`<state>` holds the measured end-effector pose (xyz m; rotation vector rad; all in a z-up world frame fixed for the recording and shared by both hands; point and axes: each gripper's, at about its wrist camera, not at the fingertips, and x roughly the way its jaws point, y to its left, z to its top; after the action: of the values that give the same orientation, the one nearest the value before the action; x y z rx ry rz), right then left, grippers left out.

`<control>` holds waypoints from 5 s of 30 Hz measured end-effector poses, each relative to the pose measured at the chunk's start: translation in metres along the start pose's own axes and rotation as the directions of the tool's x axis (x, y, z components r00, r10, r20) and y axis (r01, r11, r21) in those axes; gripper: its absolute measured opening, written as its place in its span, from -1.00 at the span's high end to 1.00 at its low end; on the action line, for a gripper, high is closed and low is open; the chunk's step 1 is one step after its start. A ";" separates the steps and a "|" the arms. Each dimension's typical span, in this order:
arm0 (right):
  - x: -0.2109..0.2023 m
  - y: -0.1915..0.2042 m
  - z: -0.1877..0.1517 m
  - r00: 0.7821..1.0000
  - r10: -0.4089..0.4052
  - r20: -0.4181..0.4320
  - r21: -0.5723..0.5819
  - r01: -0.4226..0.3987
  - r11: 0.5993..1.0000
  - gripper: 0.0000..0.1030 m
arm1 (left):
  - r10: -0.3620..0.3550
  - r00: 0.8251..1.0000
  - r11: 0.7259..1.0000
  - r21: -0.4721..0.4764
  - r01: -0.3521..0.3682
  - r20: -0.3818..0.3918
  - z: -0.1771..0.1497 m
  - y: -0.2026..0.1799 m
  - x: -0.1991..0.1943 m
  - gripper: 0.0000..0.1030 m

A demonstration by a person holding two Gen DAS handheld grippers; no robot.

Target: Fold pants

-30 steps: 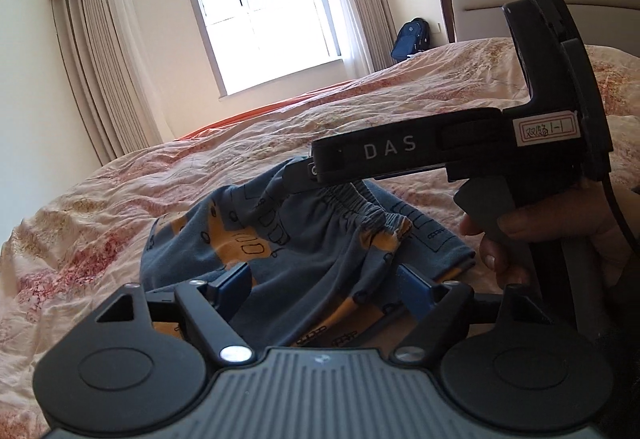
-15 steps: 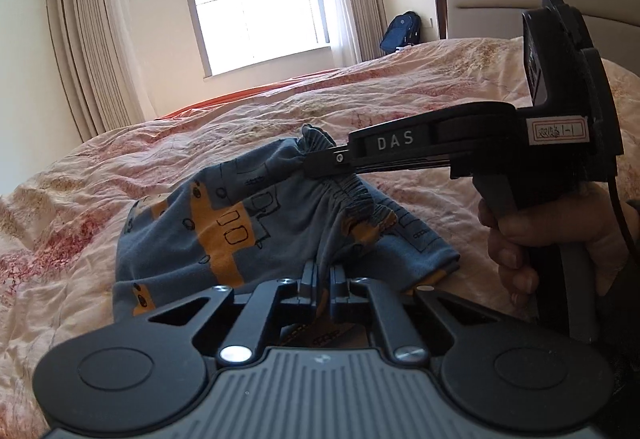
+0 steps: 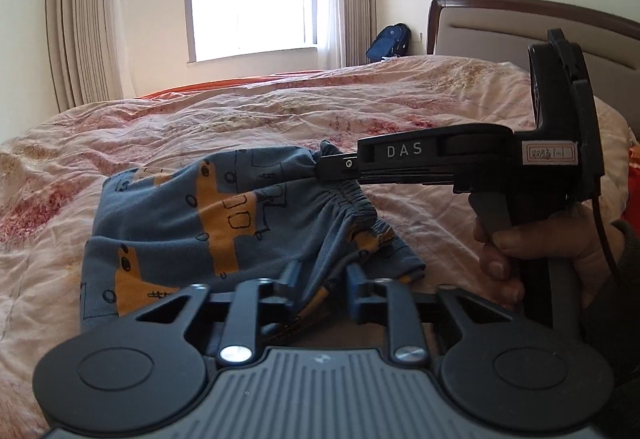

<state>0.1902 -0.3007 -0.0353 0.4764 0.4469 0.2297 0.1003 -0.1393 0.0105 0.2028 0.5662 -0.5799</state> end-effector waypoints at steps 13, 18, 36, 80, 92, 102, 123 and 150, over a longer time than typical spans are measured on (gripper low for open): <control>-0.006 0.009 -0.002 0.988 -0.082 0.128 -0.084 0.093 0.992 -0.93 | 0.408 0.912 0.850 -0.380 -0.364 0.037 -0.001 0.079 -0.029 -0.79; 0.001 0.024 -0.011 0.981 -0.133 0.138 -0.173 0.156 0.972 -0.99 | 0.452 0.888 0.751 -0.500 -0.430 -0.085 -0.020 0.107 -0.021 -0.88; -0.018 0.029 -0.027 0.961 -0.180 0.211 -0.175 0.218 0.960 -0.99 | 0.426 0.904 0.811 -0.431 -0.396 -0.027 -0.018 0.092 -0.035 -0.99; 0.002 0.026 -0.036 0.948 -0.288 0.137 -0.116 0.304 0.946 -0.99 | 0.423 0.900 0.806 -0.410 -0.426 -0.104 -0.022 0.087 0.000 -0.99; -0.032 0.024 -0.047 0.935 -0.333 0.124 -0.052 0.341 0.939 -0.99 | 0.406 0.901 0.774 -0.467 -0.428 -0.154 -0.047 0.072 -0.027 -0.99; -0.043 0.031 -0.051 0.941 -0.294 0.171 -0.058 0.307 0.950 -0.99 | 0.391 0.905 0.762 -0.491 -0.421 -0.169 -0.051 0.069 -0.038 -0.99; -0.032 0.028 -0.046 0.983 -0.124 0.139 -0.039 0.130 0.991 -0.99 | 0.372 0.926 0.830 -0.426 -0.360 -0.059 -0.026 0.080 -0.043 -0.99; 0.059 -0.024 0.017 0.957 0.268 -0.109 0.028 -0.267 0.963 -0.99 | 0.217 0.972 0.902 -0.363 -0.234 -0.086 0.005 0.127 0.030 -0.99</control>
<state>0.2522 -0.3096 -0.0545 0.5382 0.4936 0.5176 0.1955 -0.0503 0.0016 -0.0784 0.6737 -0.2349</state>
